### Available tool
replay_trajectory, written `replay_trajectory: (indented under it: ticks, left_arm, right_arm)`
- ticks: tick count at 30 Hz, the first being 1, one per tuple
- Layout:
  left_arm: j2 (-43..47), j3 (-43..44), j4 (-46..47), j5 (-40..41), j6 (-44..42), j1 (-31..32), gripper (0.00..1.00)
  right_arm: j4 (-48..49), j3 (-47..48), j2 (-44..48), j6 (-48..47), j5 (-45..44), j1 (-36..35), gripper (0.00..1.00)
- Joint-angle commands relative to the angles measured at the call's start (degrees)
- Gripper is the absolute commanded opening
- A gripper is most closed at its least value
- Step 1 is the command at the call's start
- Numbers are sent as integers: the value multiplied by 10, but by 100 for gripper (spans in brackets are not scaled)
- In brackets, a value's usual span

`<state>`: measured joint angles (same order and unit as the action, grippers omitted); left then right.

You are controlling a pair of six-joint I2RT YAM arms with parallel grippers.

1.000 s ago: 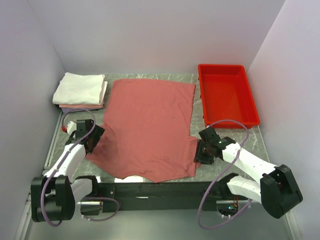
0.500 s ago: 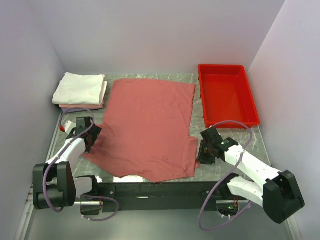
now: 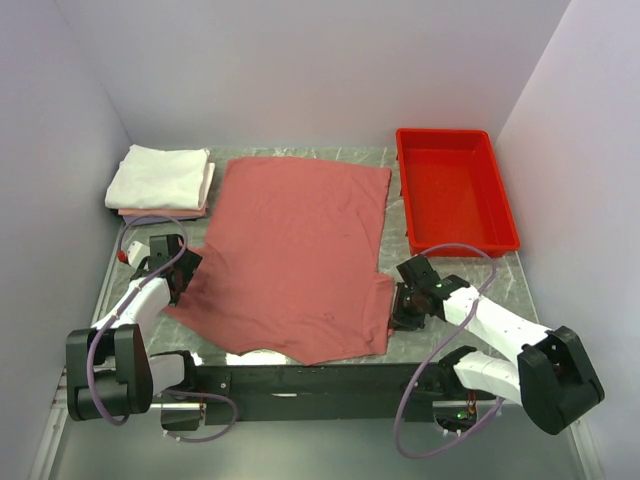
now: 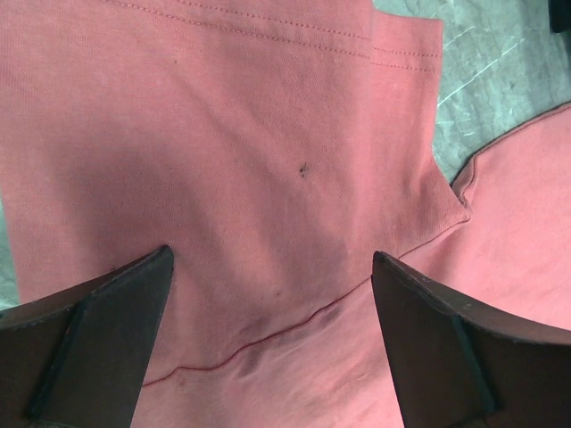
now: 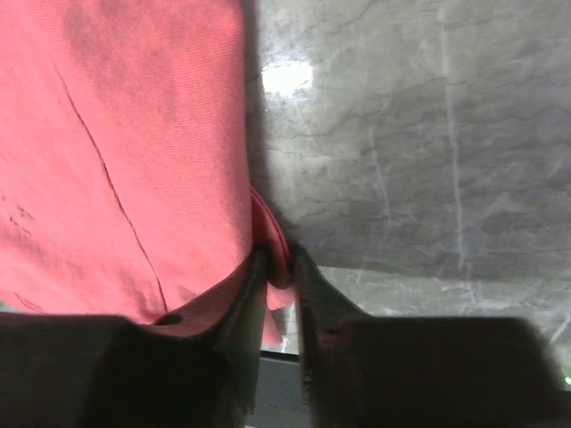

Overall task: Fold and stack the t-shirts
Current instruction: Flatten the tshirt out

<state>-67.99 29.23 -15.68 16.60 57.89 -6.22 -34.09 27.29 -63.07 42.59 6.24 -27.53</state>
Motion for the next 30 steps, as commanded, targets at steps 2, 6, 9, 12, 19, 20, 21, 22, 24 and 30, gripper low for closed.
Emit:
replay_trajectory:
  ticks: [2,6,9,12,19,20,21,22,24,30]
  left_arm:
    - [12,-10,2,-3,-9,-5,99]
    - [15,-9,3,-5,-11,-11,100]
    - [16,-6,-4,6,-10,-14,99]
    - [18,-6,-10,14,-12,-20,100]
    - [26,-7,-12,10,-21,-34,99]
    - [28,-8,-12,9,-21,-34,99]
    - [28,-7,-12,10,-22,-36,100]
    - [29,-7,-12,12,-22,-36,100]
    - [29,-5,-13,11,-22,-38,100]
    - [32,0,-29,25,-22,-46,99]
  right_arm:
    - [10,-14,-21,22,-5,-22,8]
    - [-28,-4,0,40,-25,-30,0]
    - [-102,7,43,68,-57,-29,0]
    - [-193,18,87,102,-79,-29,0]
    - [-280,21,177,173,-40,-31,0]
    - [-293,28,182,180,-48,-31,0]
    - [-319,35,189,185,-61,-31,1]
    - [-331,40,194,187,-76,-31,2]
    - [-340,57,200,197,-95,-31,0]
    - [-368,80,215,234,-135,-35,0]
